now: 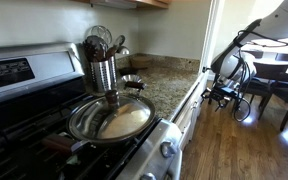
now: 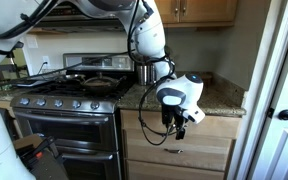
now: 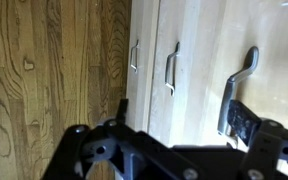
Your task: Open the topmost drawer on the right
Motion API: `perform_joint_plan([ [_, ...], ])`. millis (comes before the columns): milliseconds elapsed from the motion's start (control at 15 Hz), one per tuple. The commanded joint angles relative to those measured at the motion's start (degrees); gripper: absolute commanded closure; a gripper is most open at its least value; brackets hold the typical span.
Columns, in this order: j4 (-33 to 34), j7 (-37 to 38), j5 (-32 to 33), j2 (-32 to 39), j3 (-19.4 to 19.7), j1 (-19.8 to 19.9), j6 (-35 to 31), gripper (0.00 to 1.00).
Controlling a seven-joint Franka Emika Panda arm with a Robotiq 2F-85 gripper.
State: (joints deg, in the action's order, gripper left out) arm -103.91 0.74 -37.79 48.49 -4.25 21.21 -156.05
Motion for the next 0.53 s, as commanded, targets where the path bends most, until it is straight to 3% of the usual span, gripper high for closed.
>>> perform_joint_plan([
  [0,2.81,-0.25,-1.93,2.19,-1.56,1.45,0.66,0.0],
  [467,7.12,-0.8,-4.08,5.42,-2.87,2.56,1.48,0.0],
])
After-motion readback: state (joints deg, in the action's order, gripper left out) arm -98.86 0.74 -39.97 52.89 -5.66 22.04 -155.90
